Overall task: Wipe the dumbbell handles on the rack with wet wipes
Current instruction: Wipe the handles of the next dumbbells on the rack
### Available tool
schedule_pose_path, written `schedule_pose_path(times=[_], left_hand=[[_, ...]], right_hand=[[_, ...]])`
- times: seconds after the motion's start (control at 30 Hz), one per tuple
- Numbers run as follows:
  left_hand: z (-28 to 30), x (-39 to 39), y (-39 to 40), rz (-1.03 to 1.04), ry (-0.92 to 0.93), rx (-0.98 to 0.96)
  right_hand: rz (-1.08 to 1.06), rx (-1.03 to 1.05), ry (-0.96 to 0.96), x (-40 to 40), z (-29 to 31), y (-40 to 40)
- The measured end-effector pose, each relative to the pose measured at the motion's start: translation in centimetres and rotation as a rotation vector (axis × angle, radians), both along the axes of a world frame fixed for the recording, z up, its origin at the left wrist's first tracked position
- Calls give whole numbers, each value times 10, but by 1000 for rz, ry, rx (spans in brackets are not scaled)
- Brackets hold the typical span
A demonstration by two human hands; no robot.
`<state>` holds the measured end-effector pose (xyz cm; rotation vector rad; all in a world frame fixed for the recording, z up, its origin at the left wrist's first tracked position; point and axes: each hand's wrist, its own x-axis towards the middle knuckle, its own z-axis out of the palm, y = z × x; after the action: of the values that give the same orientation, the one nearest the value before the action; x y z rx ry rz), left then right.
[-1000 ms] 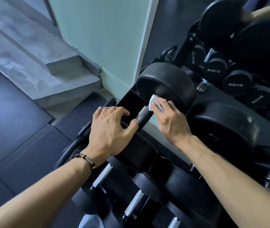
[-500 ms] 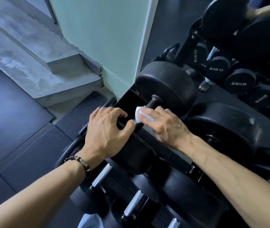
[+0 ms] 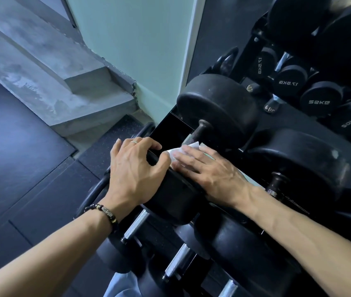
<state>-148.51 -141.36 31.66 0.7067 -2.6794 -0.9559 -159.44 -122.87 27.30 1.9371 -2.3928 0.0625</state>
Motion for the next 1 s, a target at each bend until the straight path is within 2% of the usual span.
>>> schedule_pose_path(times=[0.1,0.17,0.3,0.4,0.57,0.7,0.83,0.97,1.0], left_hand=[[0,0,0,-4,5,16],[-1,0,0,-4,17,25],[-2,0,-1,-12,25,24],[-1,0,0,-7,19,23],[1,0,1,3,7,21],[1,0,1,3,7,26],[0,0,0,-8,16,25],[-1,0,0,-8,14,24],[0,0,0,-9,15,22]], right_hand=[[-79,43,70,-15,3,4],[-144,41,39,-10,4,1],[14,60,44,-4,2,4],[-180,50,46,-21,13,2],[36,54,40,-6,7,-3],[-176,74,67,-22,18,-5],[36,122,-17,-3,10,-2],[-177,88,24,-26,20,-5],[-160,72,40,-20,17,-7]])
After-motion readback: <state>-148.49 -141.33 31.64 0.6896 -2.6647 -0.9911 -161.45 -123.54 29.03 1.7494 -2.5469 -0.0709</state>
